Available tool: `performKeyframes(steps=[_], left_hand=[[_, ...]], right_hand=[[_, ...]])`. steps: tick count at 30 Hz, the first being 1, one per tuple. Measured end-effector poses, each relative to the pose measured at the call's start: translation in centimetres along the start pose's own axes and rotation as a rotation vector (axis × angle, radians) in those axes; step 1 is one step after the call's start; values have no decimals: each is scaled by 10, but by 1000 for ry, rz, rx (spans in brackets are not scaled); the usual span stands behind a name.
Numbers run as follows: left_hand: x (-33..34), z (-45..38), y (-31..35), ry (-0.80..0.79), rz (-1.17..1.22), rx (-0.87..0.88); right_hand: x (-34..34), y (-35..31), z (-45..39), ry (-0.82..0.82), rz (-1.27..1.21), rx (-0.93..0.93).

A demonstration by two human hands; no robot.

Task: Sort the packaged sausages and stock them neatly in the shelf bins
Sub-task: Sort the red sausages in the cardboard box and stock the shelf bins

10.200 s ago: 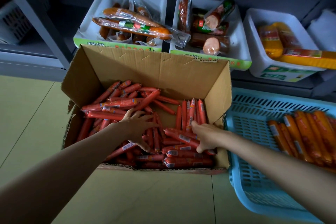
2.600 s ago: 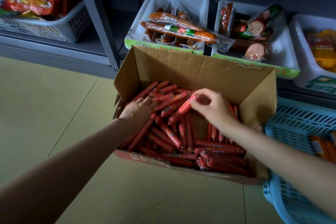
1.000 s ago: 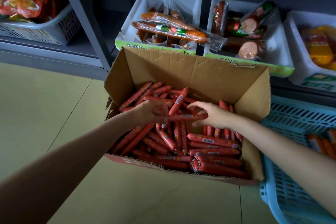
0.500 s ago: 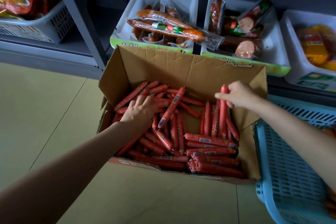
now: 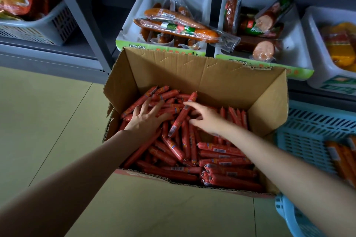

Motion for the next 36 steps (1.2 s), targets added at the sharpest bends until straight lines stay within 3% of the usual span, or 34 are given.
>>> performKeyframes(steps=[2,4,7,10,13,16,18,21,23,25,28,31,33,36], left_hand=[[-3,1,-1,-17,-15,-28],[-5,1,0,-33,-41,-31],[-4,-1,0,-44,-58,-40],[1,-3,-1,-33,-54,-44],[3,-2,3,-20,-81,-47],[-1,-1,4,-13,-105,-37],[-4,0,5,12,-131,-15],[-5,-2,2,18,-111,-7],[-1,-5,-5,58,-49,-16],[1,-5,-12,82,-13,-29],[-1,0,-16,26,6,-78],[-5,3,-17,-16,-2,-84],[-3,2,-21,-31,4,-91],[-5,3,-20,-47,24,-93]], right_hand=[[17,-8,-5,4,-78,53],[24,-9,-10,138,-140,93],[17,-5,-13,373,-187,15],[-3,0,-11,447,-253,-76],[-34,-2,7,266,-181,-234],[-63,-2,32,-40,303,-312],[-64,8,45,-240,621,-264],[-46,31,59,-497,785,-82],[-43,37,61,-501,795,-33],[-45,36,55,-395,719,-48],[-30,17,42,-195,552,-147],[10,-11,35,-171,406,-157],[36,-24,35,-163,457,-177],[63,-34,37,-117,764,-268]])
Point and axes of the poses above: each hand's wrist, its own z-axis away from the middle knuckle, its own x-axis out of the palm, y = z × x, the point moved 1 cm from there along -z, towards the middle knuckle, and after that the axes turned 6 degrees about y, right-handed, at the moved point
